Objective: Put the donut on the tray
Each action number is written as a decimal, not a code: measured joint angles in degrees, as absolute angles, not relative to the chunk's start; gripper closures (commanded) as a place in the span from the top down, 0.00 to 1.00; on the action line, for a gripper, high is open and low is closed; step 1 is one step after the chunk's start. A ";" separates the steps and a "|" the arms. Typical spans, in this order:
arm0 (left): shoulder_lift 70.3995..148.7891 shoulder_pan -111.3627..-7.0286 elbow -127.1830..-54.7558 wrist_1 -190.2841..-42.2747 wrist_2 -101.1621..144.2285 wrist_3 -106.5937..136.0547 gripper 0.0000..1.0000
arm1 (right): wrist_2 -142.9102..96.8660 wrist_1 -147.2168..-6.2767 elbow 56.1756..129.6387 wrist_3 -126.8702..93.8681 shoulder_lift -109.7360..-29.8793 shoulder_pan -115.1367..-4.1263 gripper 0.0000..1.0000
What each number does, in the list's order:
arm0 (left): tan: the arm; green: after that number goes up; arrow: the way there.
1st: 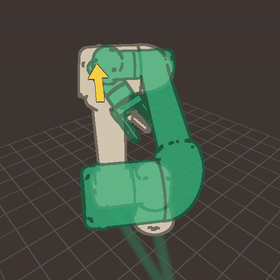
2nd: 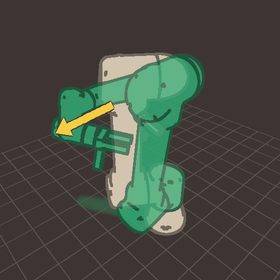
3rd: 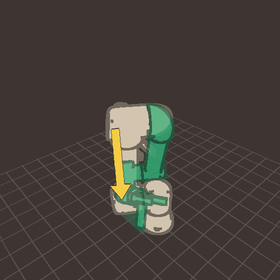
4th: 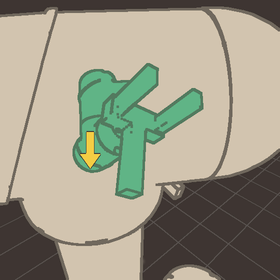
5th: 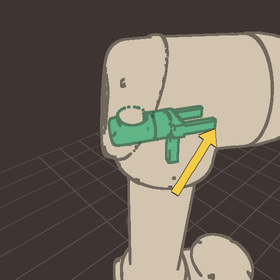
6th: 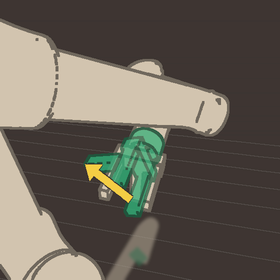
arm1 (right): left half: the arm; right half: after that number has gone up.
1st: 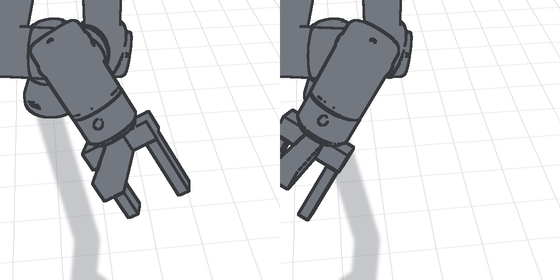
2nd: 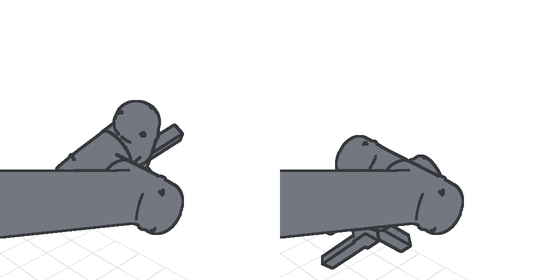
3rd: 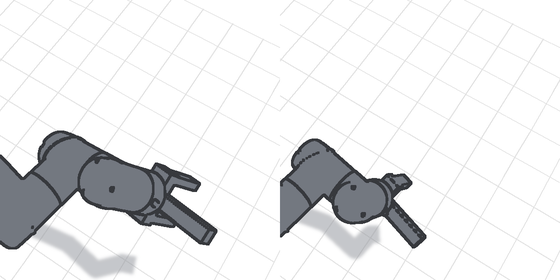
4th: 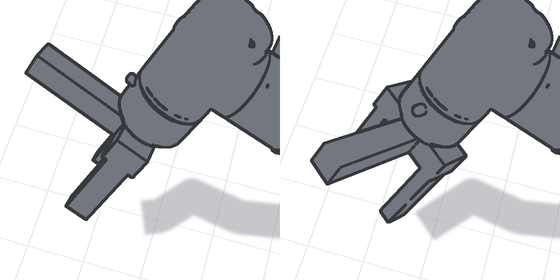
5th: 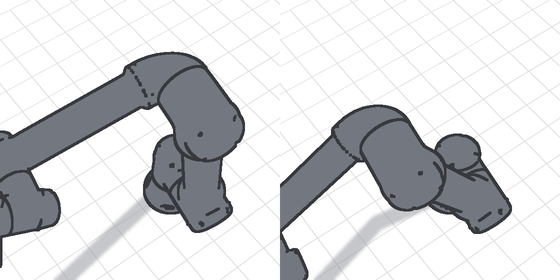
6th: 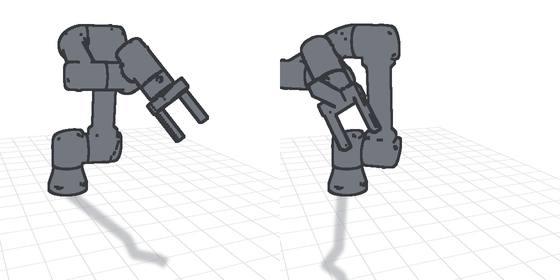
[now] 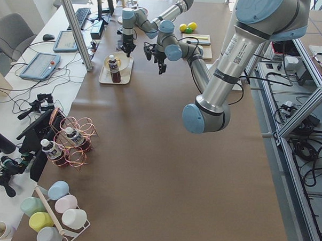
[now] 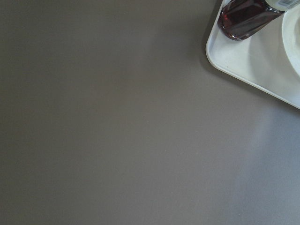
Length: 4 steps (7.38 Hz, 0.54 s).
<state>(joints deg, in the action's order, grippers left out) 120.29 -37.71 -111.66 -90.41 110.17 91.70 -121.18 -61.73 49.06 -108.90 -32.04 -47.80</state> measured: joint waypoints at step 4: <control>120.32 -38.16 -111.47 -90.20 110.19 91.66 0.98 | -119.18 -61.26 48.87 -110.62 -31.34 -46.21 1.00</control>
<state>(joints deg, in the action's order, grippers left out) 120.32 -38.16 -111.47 -90.20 110.19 91.66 -119.18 -61.26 48.87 -110.62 -31.34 -46.21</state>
